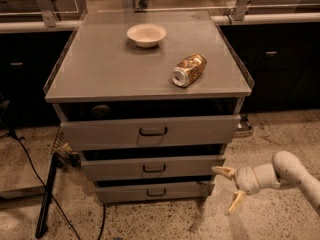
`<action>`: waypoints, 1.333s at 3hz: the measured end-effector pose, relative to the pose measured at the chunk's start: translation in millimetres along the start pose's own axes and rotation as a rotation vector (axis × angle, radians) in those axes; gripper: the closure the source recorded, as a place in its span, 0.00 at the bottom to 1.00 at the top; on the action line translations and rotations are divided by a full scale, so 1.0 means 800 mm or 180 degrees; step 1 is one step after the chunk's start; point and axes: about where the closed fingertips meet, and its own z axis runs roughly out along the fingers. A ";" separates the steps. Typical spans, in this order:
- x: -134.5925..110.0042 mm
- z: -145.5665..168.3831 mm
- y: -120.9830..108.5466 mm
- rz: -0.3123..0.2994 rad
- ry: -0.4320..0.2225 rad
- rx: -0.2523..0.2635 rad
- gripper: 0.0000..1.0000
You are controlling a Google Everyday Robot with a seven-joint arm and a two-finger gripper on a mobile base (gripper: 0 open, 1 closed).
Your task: Close middle drawer
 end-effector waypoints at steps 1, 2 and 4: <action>0.010 -0.034 -0.003 0.0081 0.0152 0.0272 0.26; 0.028 -0.087 -0.008 0.0160 0.0321 0.0722 0.49; 0.057 -0.172 -0.067 0.0101 0.0685 0.1965 0.99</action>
Offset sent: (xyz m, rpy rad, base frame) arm 0.0074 -0.1400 0.0235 -0.2383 -0.1110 -0.3883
